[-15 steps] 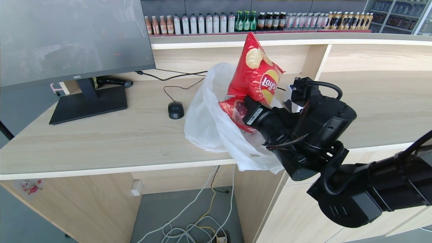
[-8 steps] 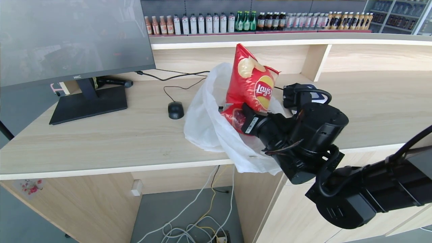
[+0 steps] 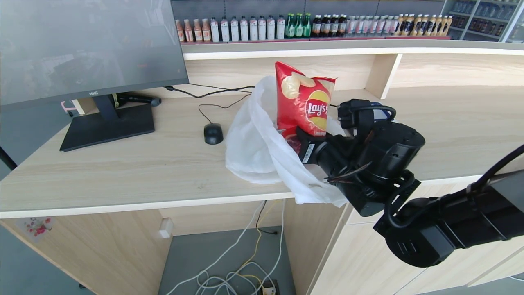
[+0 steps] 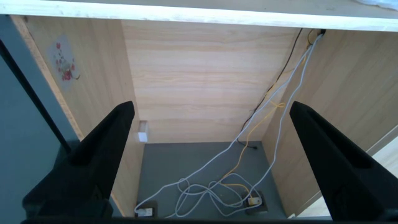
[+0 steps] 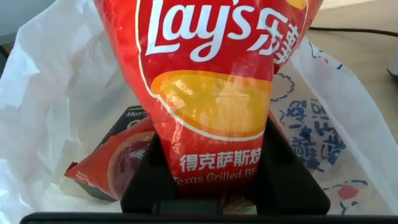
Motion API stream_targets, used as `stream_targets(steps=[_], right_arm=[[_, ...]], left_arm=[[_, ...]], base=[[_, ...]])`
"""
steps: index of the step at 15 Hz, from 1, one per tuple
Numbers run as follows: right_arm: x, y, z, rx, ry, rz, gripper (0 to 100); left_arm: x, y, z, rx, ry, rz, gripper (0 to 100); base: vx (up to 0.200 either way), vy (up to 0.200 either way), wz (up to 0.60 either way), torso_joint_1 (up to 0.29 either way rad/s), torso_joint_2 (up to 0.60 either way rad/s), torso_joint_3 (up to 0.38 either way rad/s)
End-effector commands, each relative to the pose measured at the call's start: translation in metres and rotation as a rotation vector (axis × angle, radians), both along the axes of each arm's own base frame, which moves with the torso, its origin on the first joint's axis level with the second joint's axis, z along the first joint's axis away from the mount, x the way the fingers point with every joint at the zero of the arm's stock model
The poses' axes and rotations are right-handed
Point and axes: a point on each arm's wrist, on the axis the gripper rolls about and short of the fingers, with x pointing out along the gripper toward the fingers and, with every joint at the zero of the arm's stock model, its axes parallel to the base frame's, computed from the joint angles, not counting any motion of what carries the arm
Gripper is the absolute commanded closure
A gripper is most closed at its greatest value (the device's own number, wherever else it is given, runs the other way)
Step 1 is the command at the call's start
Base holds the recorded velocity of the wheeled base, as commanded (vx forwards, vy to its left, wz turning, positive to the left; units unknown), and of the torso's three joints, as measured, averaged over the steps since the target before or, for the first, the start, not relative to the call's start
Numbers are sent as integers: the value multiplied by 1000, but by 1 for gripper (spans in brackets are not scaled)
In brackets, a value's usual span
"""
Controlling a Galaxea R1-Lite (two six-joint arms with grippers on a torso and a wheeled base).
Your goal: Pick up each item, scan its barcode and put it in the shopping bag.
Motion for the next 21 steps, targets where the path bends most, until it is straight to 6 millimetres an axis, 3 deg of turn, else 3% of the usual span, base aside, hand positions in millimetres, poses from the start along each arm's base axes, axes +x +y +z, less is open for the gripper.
stream_targets(steps=[1, 5, 11, 12, 21], right_arm=[[-1, 12, -3, -36, -12, 36, 100], [4, 19, -21, -79, 10, 62, 100], [9, 20, -21, -68, 7, 57, 100], [9, 20, -20, -66, 4, 56, 0], [5, 16, -17, -17, -42, 49, 0]], left_arm=[[0, 0, 0, 0, 0, -1, 0], [0, 0, 0, 0, 0, 1, 0], [0, 0, 0, 0, 0, 1, 0], [0, 0, 0, 0, 0, -1, 0], [0, 0, 0, 0, 0, 1, 0]], base=[[0, 0, 0, 0, 0, 0], [0, 0, 0, 0, 0, 0], [0, 0, 0, 0, 0, 0], [0, 0, 0, 0, 0, 0], [0, 0, 0, 0, 0, 0]])
